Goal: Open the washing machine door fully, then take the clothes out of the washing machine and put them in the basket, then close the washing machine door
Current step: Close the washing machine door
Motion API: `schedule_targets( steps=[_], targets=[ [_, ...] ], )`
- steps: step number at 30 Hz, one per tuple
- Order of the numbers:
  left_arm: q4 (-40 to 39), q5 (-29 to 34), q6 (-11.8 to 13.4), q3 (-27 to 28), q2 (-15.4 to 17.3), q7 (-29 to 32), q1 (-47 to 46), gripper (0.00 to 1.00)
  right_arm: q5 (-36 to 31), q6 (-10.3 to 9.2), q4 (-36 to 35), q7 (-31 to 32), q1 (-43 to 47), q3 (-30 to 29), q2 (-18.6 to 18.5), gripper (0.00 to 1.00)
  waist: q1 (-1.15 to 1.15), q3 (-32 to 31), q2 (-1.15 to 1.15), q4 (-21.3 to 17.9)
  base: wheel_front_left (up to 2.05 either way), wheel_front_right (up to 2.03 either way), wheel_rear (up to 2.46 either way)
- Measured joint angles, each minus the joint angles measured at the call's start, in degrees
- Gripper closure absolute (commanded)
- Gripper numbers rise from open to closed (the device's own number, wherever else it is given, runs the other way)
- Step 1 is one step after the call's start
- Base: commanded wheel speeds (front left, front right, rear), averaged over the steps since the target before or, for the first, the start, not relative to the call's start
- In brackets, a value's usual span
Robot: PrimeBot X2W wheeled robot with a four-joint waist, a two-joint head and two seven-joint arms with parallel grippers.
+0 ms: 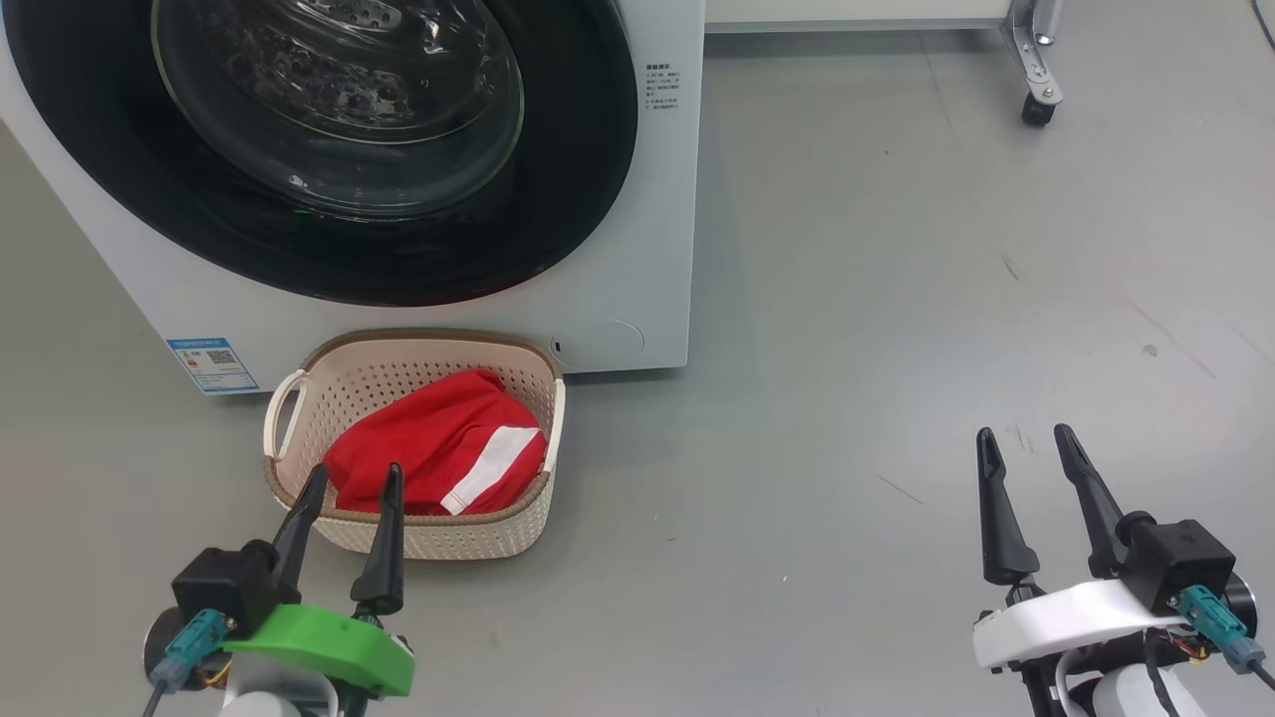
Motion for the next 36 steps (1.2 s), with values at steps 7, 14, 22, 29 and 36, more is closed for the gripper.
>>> schedule_targets(
  steps=[7, 14, 22, 29, 36],
  targets=[
    [-0.37, 0.97, 0.23, 0.92, -0.10, 0.00, 0.00, 0.00, -0.01, -0.01, -0.55, 0.00, 0.96, -0.09, -0.01, 0.00, 0.00, -0.01, 0.00, 0.09, 0.00, 0.00, 0.00],
    [-0.26, 0.79, 0.23, 1.22, -0.19, 0.00, 0.00, 0.00, -0.11, -0.01, -1.00, 0.00, 1.10, -0.09, -0.01, 0.00, 0.00, 0.05, 0.00, 0.14, 0.00, 0.00, 0.00],
    [-0.12, -0.66, 0.22, 1.35, -0.30, 0.00, 0.00, 0.00, -0.18, -0.02, -1.42, 0.00, 1.96, -0.32, 0.03, 0.00, 0.00, 0.06, 0.00, 0.15, 0.00, 0.00, 0.00],
    [-0.03, -0.67, 0.22, 1.34, -0.30, 0.00, 0.00, 0.00, -0.16, -0.02, -1.62, 0.00, 1.97, -0.57, 0.16, 0.00, 0.00, 0.05, 0.00, 0.13, 0.00, 0.00, 0.00],
    [0.19, -1.67, -0.01, 1.40, -0.43, 0.00, 0.00, 0.00, -0.16, -0.02, -1.76, 0.00, 2.01, -0.77, 0.24, 0.00, 0.00, 0.00, 0.00, 0.12, 0.00, 0.00, 0.00]
  ],
)
